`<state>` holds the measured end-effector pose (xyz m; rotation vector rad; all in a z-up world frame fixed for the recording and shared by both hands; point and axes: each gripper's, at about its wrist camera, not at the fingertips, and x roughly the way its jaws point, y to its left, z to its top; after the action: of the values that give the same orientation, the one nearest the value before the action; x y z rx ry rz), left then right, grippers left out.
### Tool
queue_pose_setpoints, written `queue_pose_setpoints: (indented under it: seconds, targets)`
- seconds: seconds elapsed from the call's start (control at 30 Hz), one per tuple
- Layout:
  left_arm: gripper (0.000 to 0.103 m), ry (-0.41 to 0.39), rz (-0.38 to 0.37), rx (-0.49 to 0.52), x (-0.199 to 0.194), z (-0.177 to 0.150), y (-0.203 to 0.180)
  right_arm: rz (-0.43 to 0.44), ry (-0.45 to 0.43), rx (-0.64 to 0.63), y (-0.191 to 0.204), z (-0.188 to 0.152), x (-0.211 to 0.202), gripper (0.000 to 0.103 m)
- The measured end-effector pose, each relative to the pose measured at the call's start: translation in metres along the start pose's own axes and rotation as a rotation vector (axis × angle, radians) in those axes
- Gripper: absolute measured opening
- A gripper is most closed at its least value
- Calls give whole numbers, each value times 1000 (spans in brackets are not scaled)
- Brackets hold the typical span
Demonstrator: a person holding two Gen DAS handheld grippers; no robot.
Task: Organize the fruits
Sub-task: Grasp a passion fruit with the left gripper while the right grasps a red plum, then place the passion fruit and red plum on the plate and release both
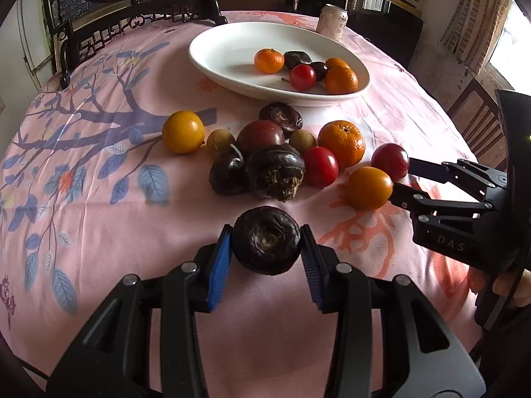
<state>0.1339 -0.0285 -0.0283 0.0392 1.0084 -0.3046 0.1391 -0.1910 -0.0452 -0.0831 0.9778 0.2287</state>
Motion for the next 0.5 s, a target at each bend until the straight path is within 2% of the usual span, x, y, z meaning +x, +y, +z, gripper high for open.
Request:
queue_pose_setpoints:
  seconds: [0.07,0.17,0.33,0.5]
  targets:
    - [41,-4,1,0,-2,0,2,7,-3,-2,1,5,4,54]
    - [41,-9,9,-1,-5,1,5,17,-5,-6,2,9,9,38]
    - [41,-15,13,-2,-10,1,9,31,-13,21,-2,7,1,38]
    - [41,-38,-3,-1,-25,4,14,58,-87,75,-12,9,-28,38]
